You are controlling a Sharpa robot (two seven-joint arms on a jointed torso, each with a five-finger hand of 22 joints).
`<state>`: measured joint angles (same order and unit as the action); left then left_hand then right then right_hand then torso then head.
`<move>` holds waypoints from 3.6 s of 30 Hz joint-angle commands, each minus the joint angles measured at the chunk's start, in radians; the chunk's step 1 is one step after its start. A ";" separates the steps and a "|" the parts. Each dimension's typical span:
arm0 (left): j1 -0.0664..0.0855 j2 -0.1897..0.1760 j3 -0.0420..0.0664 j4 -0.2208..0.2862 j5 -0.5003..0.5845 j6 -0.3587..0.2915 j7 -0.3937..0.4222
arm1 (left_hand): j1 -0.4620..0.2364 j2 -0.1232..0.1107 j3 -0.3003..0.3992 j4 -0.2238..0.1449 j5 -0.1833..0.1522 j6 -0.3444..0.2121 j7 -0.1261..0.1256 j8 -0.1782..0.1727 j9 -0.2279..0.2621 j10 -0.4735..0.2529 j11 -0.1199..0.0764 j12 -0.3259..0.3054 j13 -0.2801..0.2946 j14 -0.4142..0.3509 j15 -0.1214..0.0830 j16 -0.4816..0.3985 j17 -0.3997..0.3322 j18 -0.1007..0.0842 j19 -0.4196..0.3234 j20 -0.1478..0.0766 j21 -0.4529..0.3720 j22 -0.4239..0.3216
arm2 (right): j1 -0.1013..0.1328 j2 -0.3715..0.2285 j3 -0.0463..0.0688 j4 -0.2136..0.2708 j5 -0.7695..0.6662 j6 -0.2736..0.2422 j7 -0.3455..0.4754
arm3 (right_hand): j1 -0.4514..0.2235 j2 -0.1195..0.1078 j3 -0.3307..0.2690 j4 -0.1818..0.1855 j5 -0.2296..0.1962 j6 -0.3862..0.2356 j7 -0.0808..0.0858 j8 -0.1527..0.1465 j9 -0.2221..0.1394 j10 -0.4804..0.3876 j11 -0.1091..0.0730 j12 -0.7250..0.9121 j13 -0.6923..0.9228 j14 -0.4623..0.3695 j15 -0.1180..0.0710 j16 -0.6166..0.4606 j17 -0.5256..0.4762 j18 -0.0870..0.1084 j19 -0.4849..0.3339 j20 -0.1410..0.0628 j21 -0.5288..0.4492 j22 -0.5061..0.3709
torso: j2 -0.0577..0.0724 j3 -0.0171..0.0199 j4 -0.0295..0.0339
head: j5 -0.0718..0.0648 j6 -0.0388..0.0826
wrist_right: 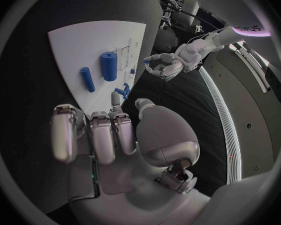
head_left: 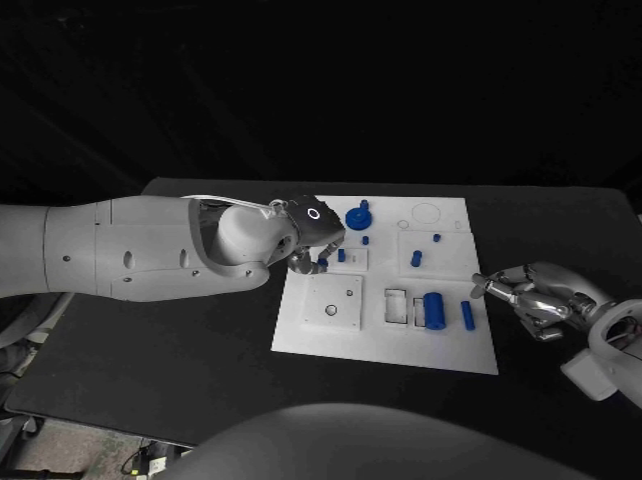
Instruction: Assemble the parts on the task board
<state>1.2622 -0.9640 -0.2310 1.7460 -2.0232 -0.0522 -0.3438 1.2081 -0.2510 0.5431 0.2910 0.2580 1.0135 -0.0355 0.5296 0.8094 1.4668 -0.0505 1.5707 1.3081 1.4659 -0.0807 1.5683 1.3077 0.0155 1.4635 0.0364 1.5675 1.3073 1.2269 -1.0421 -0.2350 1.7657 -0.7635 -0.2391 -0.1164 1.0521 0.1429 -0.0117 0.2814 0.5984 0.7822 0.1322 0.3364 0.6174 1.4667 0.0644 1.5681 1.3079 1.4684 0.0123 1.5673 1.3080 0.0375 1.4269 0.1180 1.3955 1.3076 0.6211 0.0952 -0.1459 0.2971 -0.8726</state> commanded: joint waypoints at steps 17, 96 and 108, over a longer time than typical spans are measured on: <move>0.003 0.101 0.000 -0.133 0.522 -0.080 -0.387 | -0.042 0.077 -0.083 -0.002 0.111 -0.024 0.024 0.027 0.031 0.104 -0.032 0.000 0.263 0.105 -0.039 0.002 0.263 -0.015 0.107 -0.040 0.003 0.264 | -0.001 0.004 0.000 -0.006 -0.010 0.028 -0.003 | 0.022 -0.007 0.010 -0.003 0.005 -0.003 -0.004 0.004 -0.003 0.104 -0.005 0.003 0.263 0.102 -0.006 0.003 0.263 0.017 -0.012 0.000 -0.010 0.191 | 0.001 -0.0003 -0.0005 | -0.018 0.000; -0.033 0.145 0.000 -0.202 0.659 -0.157 -0.366 | -0.016 0.085 -0.129 -0.003 0.131 -0.020 0.035 0.006 0.011 0.104 -0.025 0.000 0.263 0.105 -0.034 0.002 0.263 -0.007 0.091 -0.038 -0.032 0.252 | -0.005 -0.004 0.000 -0.007 -0.011 0.028 -0.015 | 0.040 -0.013 0.018 -0.006 0.010 -0.005 -0.004 0.005 -0.006 0.104 -0.005 0.003 0.263 0.102 -0.006 0.003 0.263 0.020 -0.020 -0.001 -0.019 0.187 | 0.001 0.0000 -0.0005 | -0.025 0.000; -0.036 0.145 0.000 -0.203 0.660 -0.162 -0.365 | -0.022 0.089 -0.142 -0.001 0.113 -0.022 0.038 0.000 0.005 0.104 -0.022 0.000 0.263 0.105 -0.032 0.002 0.263 -0.006 0.089 -0.036 -0.037 0.251 | -0.006 -0.005 0.000 -0.007 -0.011 0.034 -0.021 | 0.042 -0.013 0.019 -0.007 0.011 -0.005 -0.004 0.005 -0.006 0.104 -0.005 0.003 0.263 0.102 -0.006 0.003 0.263 0.020 -0.022 -0.001 -0.022 0.187 | 0.001 0.0003 0.0001 | -0.023 0.000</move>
<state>1.2284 -0.8210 -0.2308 1.5431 -1.3564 -0.2221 -0.6960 1.1852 -0.1672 0.4064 0.2897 0.3761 0.9933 -0.0057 0.5358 0.8160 1.4650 -0.0771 1.5707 1.3081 1.4655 -0.1161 1.5683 1.3077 0.0154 1.4685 -0.0003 1.5358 1.3075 1.2225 -1.0472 -0.2349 1.7575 -0.7644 -0.2252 -0.1342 1.0847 0.1340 0.0004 0.2746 0.6023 0.7822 0.1322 0.3364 0.6122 1.4667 0.0644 1.5681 1.3078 1.4684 0.0123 1.5673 1.3080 0.0375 1.4128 0.1180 1.3794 1.3076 0.6215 0.0952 -0.1461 0.2724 -0.8726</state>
